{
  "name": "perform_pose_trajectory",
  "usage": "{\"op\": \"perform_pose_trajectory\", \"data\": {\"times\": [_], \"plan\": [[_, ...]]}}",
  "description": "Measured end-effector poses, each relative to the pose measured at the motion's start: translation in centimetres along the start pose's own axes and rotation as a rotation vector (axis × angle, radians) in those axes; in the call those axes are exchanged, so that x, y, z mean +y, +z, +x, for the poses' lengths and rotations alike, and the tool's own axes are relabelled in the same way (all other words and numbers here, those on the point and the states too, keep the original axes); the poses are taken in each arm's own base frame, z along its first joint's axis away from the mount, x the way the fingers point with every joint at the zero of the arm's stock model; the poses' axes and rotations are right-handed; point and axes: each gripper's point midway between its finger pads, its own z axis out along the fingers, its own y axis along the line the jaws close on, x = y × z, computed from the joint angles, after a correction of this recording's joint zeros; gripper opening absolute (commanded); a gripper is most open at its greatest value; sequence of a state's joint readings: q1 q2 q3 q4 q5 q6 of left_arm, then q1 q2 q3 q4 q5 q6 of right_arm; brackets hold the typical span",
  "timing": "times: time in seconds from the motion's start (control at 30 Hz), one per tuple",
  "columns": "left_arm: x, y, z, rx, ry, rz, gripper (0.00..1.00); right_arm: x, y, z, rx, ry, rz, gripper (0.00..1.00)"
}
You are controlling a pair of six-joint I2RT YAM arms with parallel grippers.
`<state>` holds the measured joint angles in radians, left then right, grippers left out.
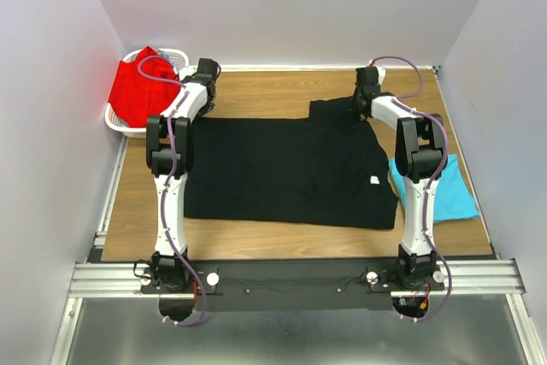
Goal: Fold and stack the t-shirts
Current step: Fold the tshirt
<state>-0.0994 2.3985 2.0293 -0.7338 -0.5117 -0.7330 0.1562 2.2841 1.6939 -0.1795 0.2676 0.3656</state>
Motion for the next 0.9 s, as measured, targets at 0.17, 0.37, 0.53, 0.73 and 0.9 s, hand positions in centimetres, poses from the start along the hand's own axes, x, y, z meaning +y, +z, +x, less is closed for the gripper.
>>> {"op": "perform_pose_trajectory", "data": {"times": [0.17,0.37,0.53,0.73,0.9], "plan": [[0.0,0.0,0.0,0.002,-0.008,-0.001,0.28,0.0,0.0,0.0,0.003,0.001,-0.005,0.09],[0.1,0.0,0.2,0.007,-0.009,-0.005,0.00,0.1,-0.1,-0.1,0.013,0.006,-0.023,0.09],[0.1,0.0,0.1,0.007,-0.008,-0.003,0.00,0.5,-0.4,-0.2,0.034,0.013,-0.047,0.08],[-0.1,-0.1,0.1,0.004,-0.009,0.007,0.00,1.4,-0.7,-1.0,0.032,0.033,-0.088,0.06],[-0.1,-0.4,-0.1,0.002,-0.003,0.020,0.00,1.9,-0.8,-1.4,0.033,0.049,-0.116,0.04]]}}
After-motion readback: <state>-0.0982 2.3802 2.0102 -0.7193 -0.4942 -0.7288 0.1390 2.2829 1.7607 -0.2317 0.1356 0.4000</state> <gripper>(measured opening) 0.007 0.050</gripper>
